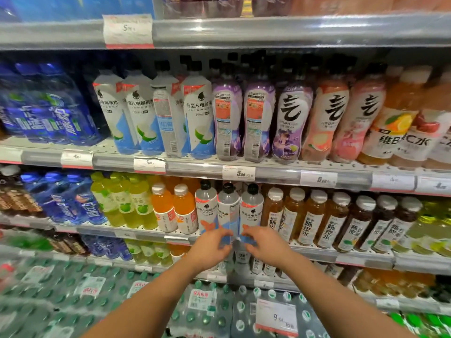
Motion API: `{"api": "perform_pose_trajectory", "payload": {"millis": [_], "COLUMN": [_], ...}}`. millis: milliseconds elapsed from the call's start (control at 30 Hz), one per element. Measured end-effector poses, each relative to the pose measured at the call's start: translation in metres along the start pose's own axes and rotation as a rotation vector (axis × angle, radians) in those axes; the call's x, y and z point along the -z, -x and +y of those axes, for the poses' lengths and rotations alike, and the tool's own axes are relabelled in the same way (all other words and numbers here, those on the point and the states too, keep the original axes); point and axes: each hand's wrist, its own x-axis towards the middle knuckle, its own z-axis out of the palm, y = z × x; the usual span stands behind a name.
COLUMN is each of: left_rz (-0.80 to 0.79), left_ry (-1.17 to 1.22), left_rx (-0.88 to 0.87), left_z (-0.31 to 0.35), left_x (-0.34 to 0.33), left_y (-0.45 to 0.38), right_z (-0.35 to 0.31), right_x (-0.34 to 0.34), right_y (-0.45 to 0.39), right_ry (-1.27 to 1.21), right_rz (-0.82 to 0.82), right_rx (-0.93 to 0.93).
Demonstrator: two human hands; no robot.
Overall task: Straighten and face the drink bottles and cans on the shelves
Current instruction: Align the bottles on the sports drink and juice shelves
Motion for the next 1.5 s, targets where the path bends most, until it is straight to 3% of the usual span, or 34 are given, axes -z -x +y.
{"api": "perform_pose_trajectory", "payload": {"millis": [100, 700, 900, 1100, 1500], "left_rz": [-0.072, -0.068, 0.042, -0.042, 0.030], "left_ry": [-0.011, 0.048, 0.019, -0.027, 0.089], "left_rx": [-0.007, -0.038, -0.006, 0.002, -0.029], "left_z": [-0.001, 0.002, -0.030, -0.052, -0.058], "left_x": [-0.003, -0.008, 0.006, 0.031, 0.019], "left_y": [-0.012, -0.028, -0.015, -0.018, -0.013], "right_z": [-0.004, -0.014, -0.024, -0.049, -0.056], "right_x": [-0.005, 0.000, -0.006, -0.003, -0.023], "right_y": [-0.015, -0.024, -0.021, -0.040, -0.032], "right_ry": [-0.001, -0.033, -0.001, 0.011, 0.011], "right_rz": [0.002, -0.006, -0.059, -0.070, -0.077], "right_rx": [-0.024, -0.089, -0.045, -0.035, -0.064]}}
